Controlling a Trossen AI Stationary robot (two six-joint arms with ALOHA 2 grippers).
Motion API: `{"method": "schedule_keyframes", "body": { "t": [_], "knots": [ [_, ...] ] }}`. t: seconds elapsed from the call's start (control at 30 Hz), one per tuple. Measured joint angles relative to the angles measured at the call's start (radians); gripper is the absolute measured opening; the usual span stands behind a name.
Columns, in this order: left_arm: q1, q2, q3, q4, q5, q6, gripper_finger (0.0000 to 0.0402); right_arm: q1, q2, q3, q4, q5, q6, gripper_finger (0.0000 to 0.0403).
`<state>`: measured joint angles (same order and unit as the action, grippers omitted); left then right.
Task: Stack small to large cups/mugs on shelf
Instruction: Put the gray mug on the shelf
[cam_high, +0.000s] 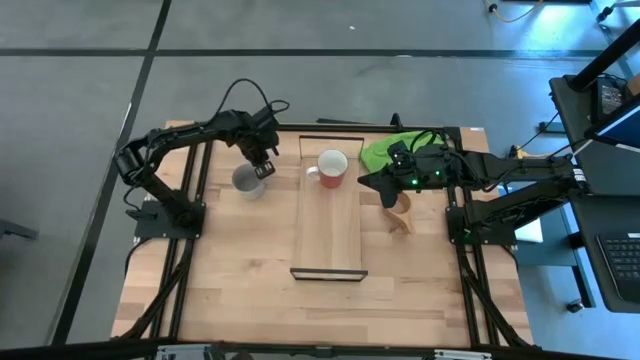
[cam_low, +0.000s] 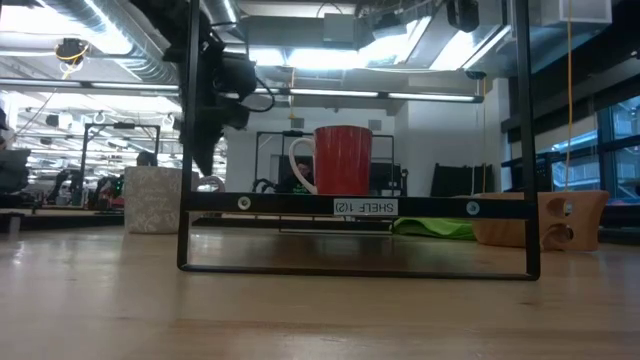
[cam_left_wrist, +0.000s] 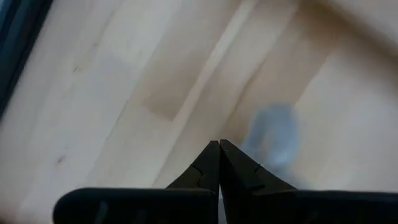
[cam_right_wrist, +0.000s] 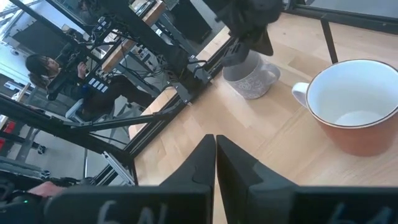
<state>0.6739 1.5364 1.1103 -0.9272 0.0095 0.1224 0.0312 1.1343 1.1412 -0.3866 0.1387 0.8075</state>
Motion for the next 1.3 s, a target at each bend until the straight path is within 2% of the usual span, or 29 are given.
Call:
{"method": "schedule_keyframes", "body": {
  "t": [0.3, 0.43, 0.53, 0.6, 0.9, 1.3],
  "knots": [
    [0.078, 0.002, 0.000, -0.100, -0.104, -0.012, 0.0000, 0.000, 0.000, 0.000, 0.000, 0.000, -0.006, 0.0016],
    [0.092, 0.002, -0.002, -0.144, -0.090, -0.026, 0.0000, 0.000, 0.000, 0.000, -0.001, 0.000, -0.023, 0.0016],
    [0.092, 0.001, -0.026, -0.148, -0.040, -0.055, 0.0000, 0.000, 0.000, 0.000, -0.001, 0.000, -0.026, 0.0016],
    [0.084, -0.002, -0.054, -0.152, -0.016, -0.071, 0.0000, 0.000, 0.000, 0.000, -0.001, 0.000, -0.027, 0.0016],
    [0.007, -0.026, -0.166, -0.161, -0.021, -0.134, 0.0000, 0.000, 0.000, 0.000, -0.023, 0.000, -0.030, 0.0016],
    [-0.077, -0.184, -0.172, -0.154, 0.018, -0.298, 0.0000, 0.000, 0.000, 0.000, -0.051, 0.023, -0.034, 0.0016]
  ]
}}
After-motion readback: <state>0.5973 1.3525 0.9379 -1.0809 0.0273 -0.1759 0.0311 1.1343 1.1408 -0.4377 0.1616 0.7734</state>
